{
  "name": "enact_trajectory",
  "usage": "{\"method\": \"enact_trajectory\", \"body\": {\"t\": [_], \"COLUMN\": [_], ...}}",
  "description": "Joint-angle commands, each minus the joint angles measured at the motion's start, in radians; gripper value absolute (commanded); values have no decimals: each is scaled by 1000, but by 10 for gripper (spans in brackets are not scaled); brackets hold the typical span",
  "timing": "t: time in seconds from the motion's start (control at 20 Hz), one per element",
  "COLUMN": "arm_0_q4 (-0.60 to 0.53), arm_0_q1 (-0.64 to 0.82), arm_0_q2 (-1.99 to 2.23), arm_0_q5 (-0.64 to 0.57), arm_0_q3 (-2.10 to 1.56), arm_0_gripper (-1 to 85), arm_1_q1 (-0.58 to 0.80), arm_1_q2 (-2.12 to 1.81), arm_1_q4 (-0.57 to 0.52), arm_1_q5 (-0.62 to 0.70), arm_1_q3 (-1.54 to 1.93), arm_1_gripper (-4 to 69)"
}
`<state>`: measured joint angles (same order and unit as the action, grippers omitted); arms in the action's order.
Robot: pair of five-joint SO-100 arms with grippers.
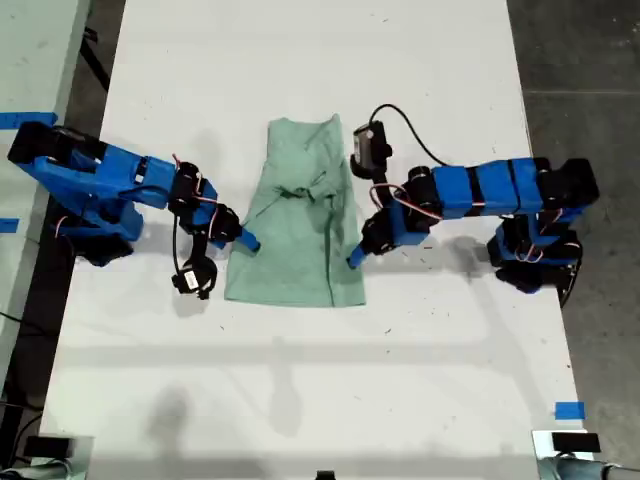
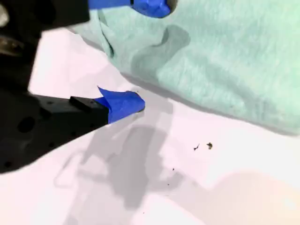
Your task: Fold tshirt
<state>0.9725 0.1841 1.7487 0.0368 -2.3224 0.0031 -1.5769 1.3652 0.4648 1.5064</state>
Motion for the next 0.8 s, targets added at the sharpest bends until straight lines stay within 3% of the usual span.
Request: {"method": "enact_trajectory", "body": {"t": [0.0,0.1,0.3,0.55,0.75], "arm_0_q4": [-51,-54,-46,-25,69], "arm_0_q1": [21,20,-14,-43,-72], "arm_0_q2": [-5,-21,-31,-40,-72], "arm_0_q5": [-18,-25,-5,21,51], "arm_0_q3": [-9,-5,-3,6,66], "arm_0_gripper": [279,264,14,1,1], "arm_1_q1": [-20,-20,-18,-18,-15], "arm_1_q2": [-84,-91,-92,-92,-92], "arm_1_q4": [-31,-34,-40,-46,-52], "arm_1_q5": [-12,-12,-15,-11,-9], "arm_1_q3": [9,21,29,35,35], "arm_1_gripper": [256,254,252,248,242]}}
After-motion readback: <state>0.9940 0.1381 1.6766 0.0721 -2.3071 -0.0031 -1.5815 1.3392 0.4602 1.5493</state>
